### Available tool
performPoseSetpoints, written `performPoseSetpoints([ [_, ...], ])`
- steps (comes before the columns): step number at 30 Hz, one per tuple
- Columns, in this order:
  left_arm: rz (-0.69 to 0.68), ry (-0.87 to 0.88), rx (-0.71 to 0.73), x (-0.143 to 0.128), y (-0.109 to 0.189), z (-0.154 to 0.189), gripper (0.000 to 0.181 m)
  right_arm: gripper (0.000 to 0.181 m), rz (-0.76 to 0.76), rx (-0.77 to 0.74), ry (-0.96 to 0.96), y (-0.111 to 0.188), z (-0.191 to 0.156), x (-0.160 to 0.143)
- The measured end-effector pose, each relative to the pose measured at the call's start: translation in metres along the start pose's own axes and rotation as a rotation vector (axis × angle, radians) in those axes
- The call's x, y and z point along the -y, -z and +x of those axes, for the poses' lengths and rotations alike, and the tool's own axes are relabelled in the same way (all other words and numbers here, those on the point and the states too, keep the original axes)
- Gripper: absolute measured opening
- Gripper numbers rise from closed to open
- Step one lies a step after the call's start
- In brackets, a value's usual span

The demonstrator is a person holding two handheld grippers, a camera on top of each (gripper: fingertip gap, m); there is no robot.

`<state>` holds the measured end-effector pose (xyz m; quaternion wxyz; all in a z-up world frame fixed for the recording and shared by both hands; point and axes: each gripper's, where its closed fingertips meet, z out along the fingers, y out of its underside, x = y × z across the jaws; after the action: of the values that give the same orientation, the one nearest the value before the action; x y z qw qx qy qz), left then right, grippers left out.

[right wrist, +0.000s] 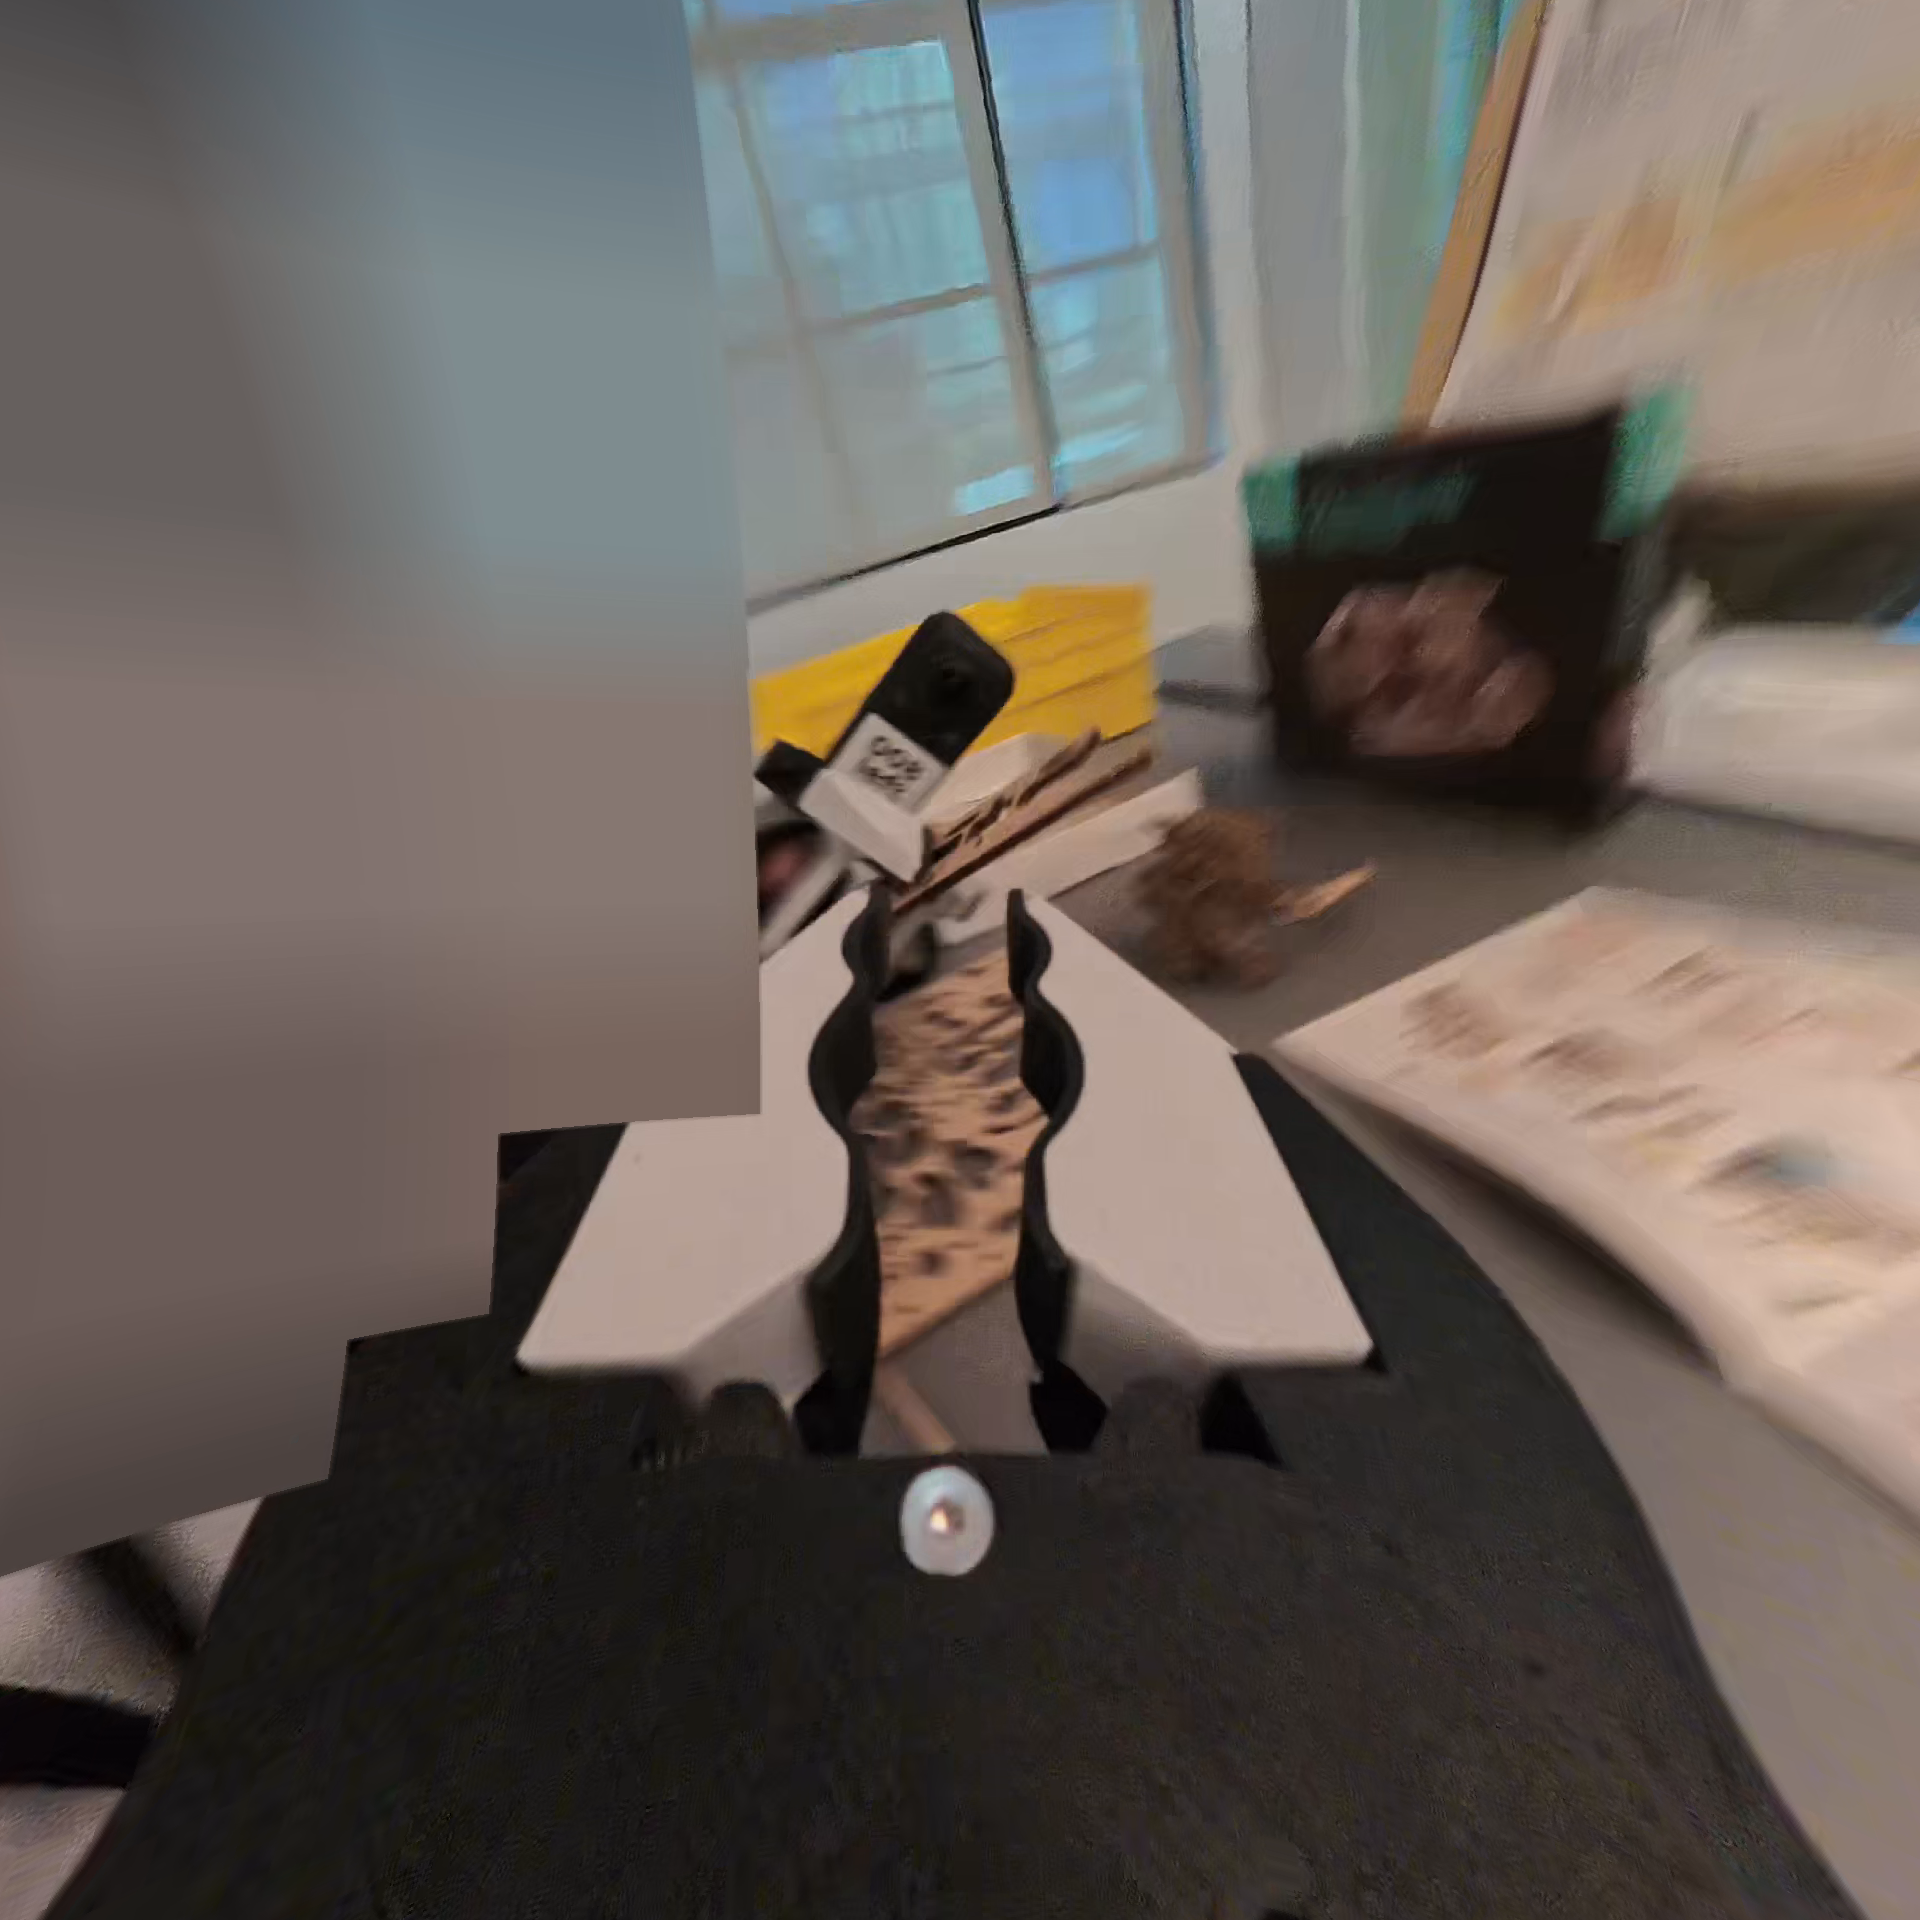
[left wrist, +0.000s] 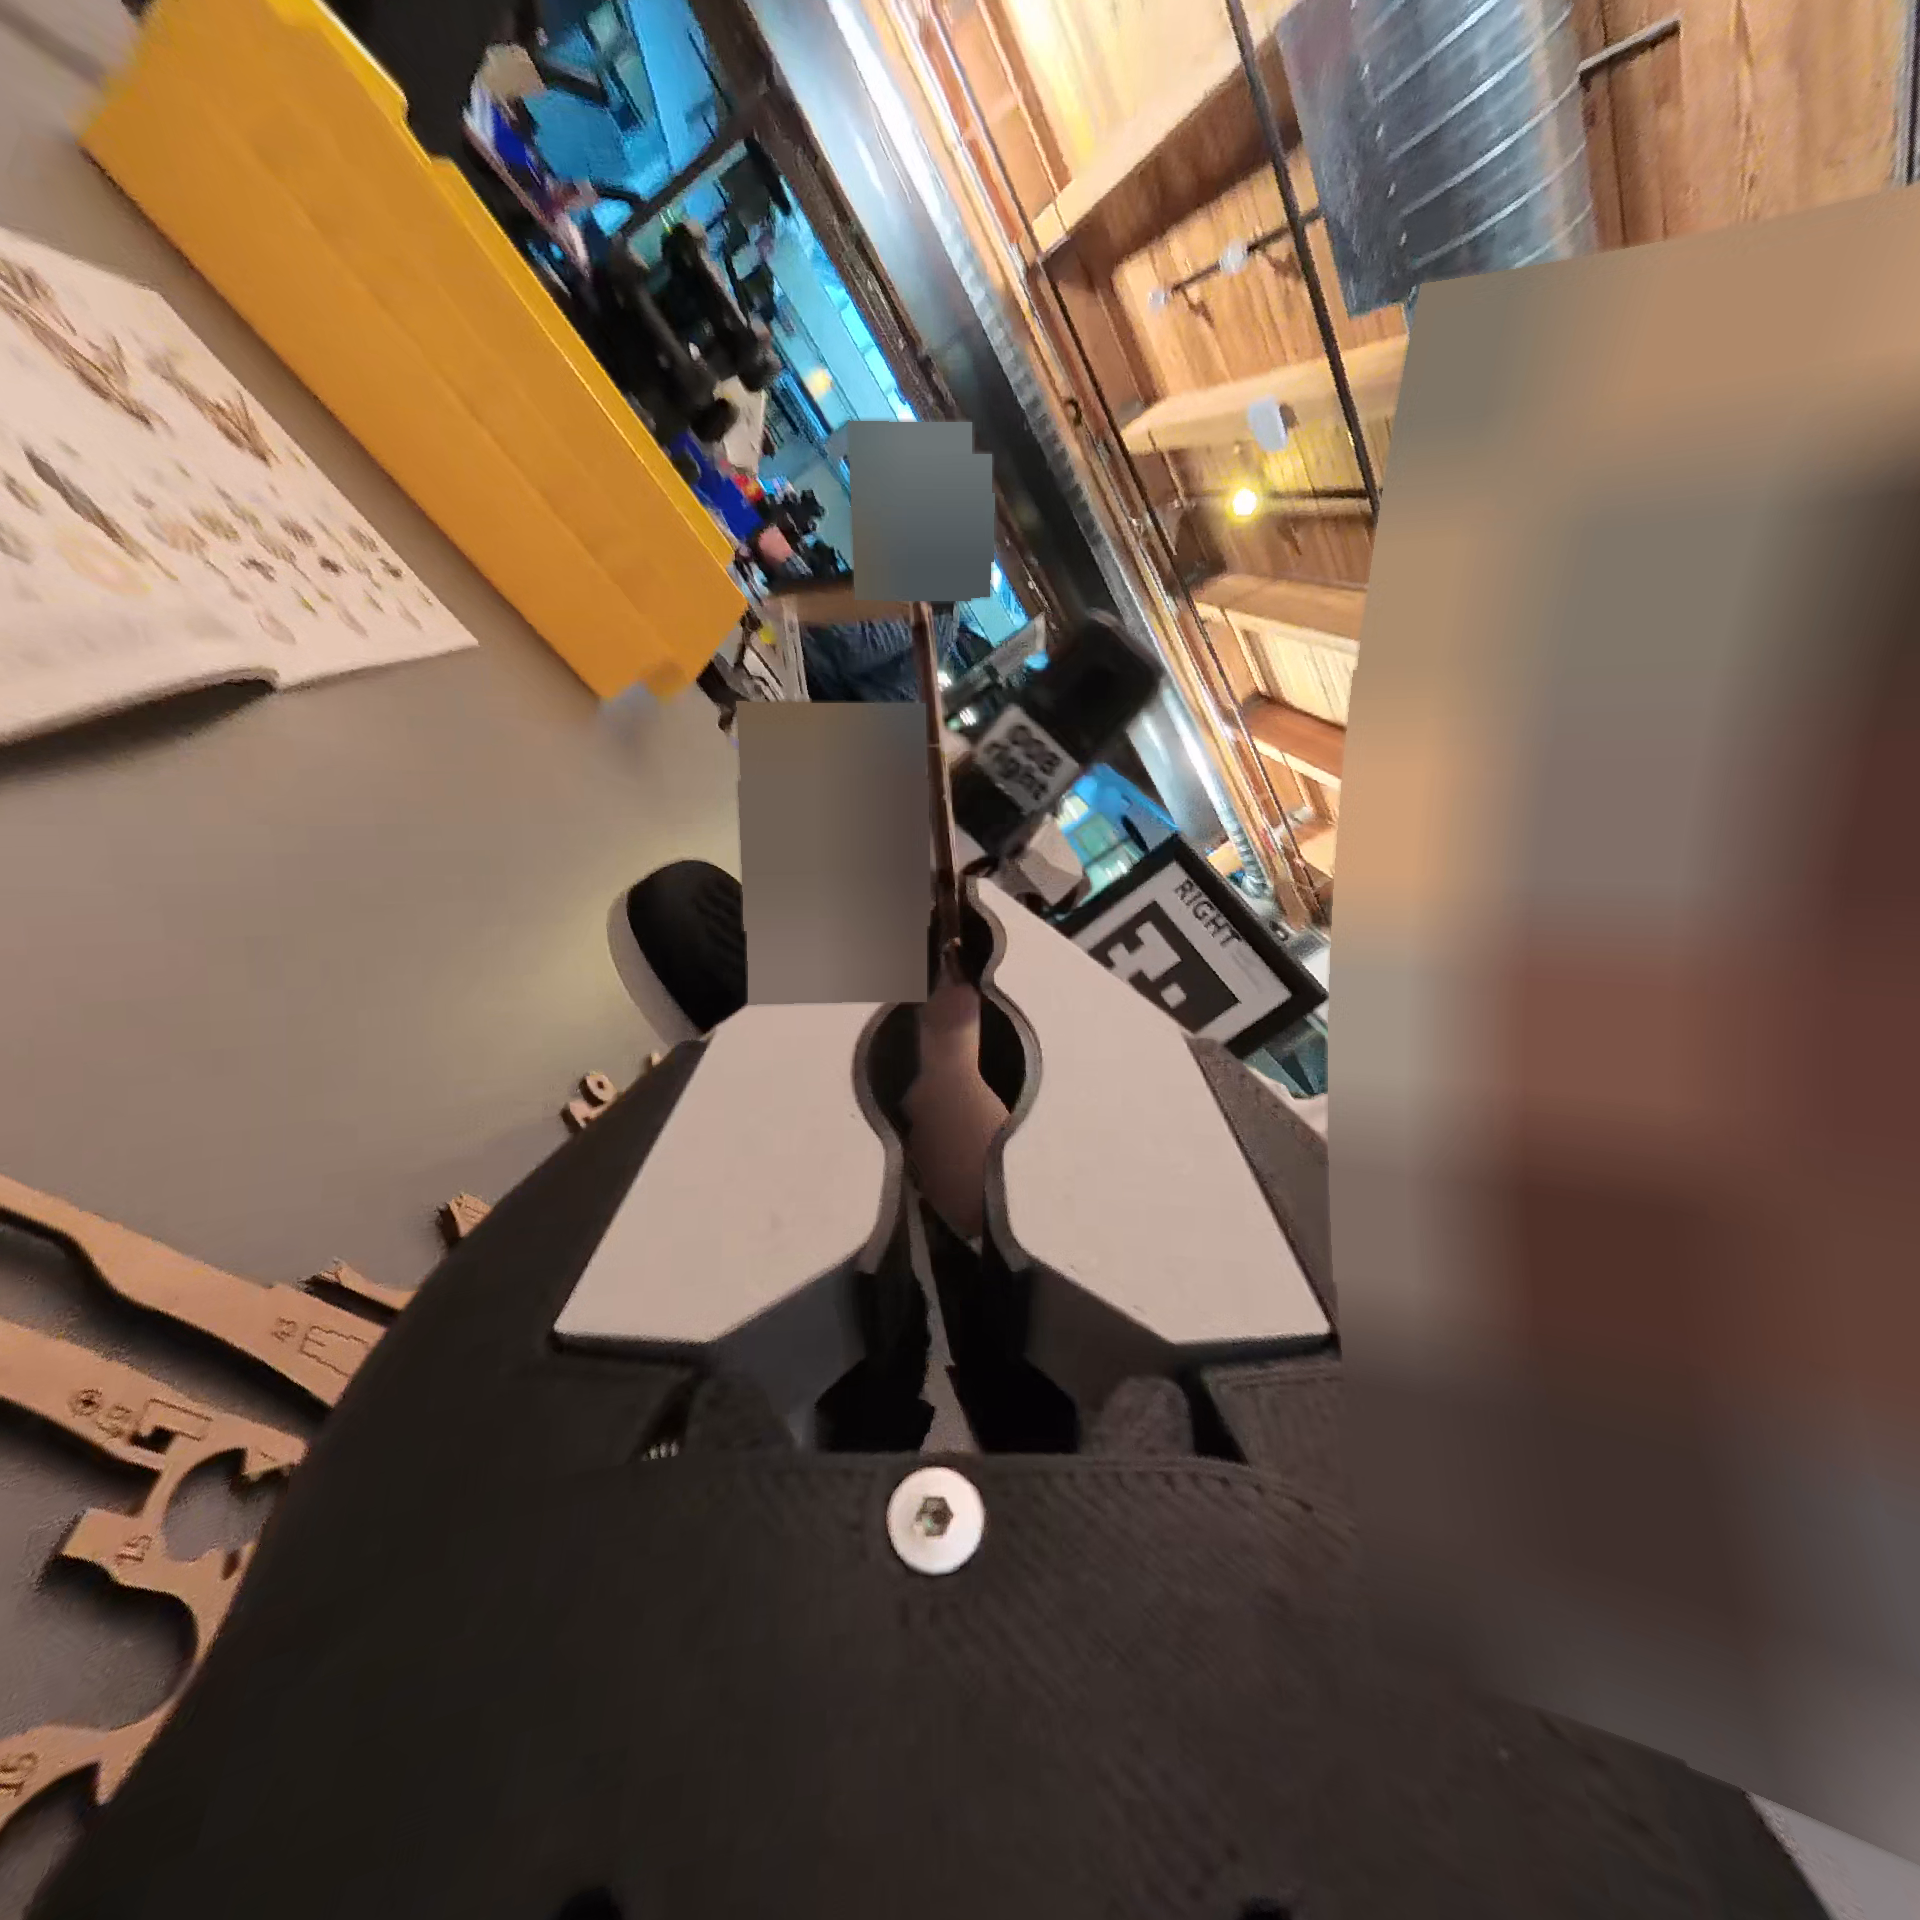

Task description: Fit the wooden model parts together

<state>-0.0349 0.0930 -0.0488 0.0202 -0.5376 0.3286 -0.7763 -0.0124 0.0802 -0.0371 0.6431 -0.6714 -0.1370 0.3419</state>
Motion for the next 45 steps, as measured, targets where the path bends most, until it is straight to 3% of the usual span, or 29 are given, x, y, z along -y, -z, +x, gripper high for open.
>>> performPoseSetpoints([
  [1,0.012,-0.009,0.016,0.002,0.0,-0.001,0.001,0.023,-0.016,0.069,-0.199,-0.006,-0.001,-0.005],
  [3,0.013,-0.021,0.048,0.002,0.001,-0.006,0.001,0.024,-0.027,0.158,-0.415,-0.016,-0.002,-0.012],
  [6,0.015,-0.017,0.058,0.001,-0.001,-0.008,0.001,0.021,-0.063,0.168,-0.517,-0.027,0.001,-0.02],
  [8,0.002,-0.032,0.072,-0.001,-0.001,-0.009,0.001,0.004,-0.086,0.167,-0.507,-0.03,0.001,-0.025],
  [11,-0.008,-0.043,0.092,-0.002,-0.002,-0.011,0.001,0.001,-0.086,0.177,-0.515,-0.029,0.002,-0.025],
  [15,-0.028,-0.073,0.118,-0.004,-0.002,-0.013,0.007,0.0,-0.13,0.179,-0.504,-0.026,0.003,-0.031],
  [22,-0.141,-0.152,0.194,-0.016,-0.003,-0.022,0.0,0.0,-0.193,0.202,-0.499,-0.021,0.003,-0.043],
  [45,-0.224,-0.139,0.24,-0.03,-0.006,-0.034,0.0,0.0,-0.237,0.216,-0.581,-0.007,0.011,-0.053],
])
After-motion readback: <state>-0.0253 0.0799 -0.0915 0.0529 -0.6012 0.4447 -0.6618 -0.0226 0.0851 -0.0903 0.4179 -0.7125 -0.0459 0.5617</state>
